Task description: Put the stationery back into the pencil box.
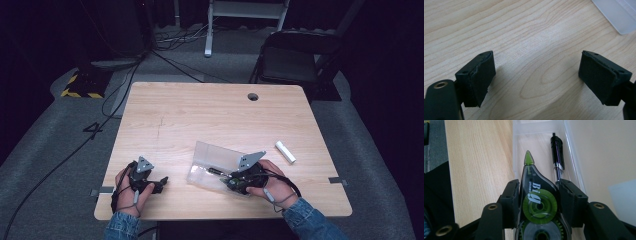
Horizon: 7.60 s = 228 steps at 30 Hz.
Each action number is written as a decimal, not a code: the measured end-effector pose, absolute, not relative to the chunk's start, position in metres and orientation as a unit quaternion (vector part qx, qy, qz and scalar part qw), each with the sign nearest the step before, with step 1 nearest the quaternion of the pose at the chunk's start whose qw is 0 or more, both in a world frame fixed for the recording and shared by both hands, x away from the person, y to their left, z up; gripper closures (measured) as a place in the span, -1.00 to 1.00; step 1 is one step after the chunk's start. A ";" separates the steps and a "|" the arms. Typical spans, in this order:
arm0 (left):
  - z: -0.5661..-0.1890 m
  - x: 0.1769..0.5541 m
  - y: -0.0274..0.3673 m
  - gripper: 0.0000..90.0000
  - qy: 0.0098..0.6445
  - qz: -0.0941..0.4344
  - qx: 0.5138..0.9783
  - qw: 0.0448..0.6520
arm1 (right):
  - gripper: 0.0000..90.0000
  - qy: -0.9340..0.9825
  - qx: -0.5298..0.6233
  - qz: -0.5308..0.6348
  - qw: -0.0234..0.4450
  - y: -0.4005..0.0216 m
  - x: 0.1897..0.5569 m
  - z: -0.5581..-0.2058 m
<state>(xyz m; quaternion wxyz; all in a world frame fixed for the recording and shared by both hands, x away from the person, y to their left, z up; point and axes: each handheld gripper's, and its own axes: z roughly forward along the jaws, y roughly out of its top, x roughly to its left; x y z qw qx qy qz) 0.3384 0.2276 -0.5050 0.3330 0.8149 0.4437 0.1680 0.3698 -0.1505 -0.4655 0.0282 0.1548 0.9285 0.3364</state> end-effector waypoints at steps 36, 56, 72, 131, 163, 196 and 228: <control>-0.505 0.338 0.228 -0.68 0.444 0.168 0.815 0.333 | 0.70 0.911 0.203 0.356 0.052 -0.162 0.374 -0.457; -0.505 0.338 0.228 -0.68 0.444 0.168 0.815 0.333 | 0.75 0.920 0.202 0.327 0.075 -0.159 0.380 -0.471; -0.505 0.338 0.227 -0.67 0.443 0.170 0.815 0.332 | 0.75 0.916 0.184 0.347 0.078 -0.143 0.376 -0.469; -0.505 0.338 0.227 -0.67 0.438 0.172 0.818 0.331 | 0.44 0.937 0.124 0.285 0.158 -0.134 0.381 -0.467; -0.505 0.338 0.227 -0.67 0.438 0.172 0.818 0.331 | 0.72 0.933 0.135 0.312 0.120 -0.132 0.378 -0.466; -0.505 0.340 0.226 -0.69 0.439 0.165 0.818 0.334 | 0.39 0.843 0.379 0.328 0.193 -0.283 0.417 -0.442; -0.505 0.340 0.226 -0.69 0.438 0.165 0.818 0.334 | 0.57 0.821 0.466 0.282 0.172 -0.319 0.437 -0.484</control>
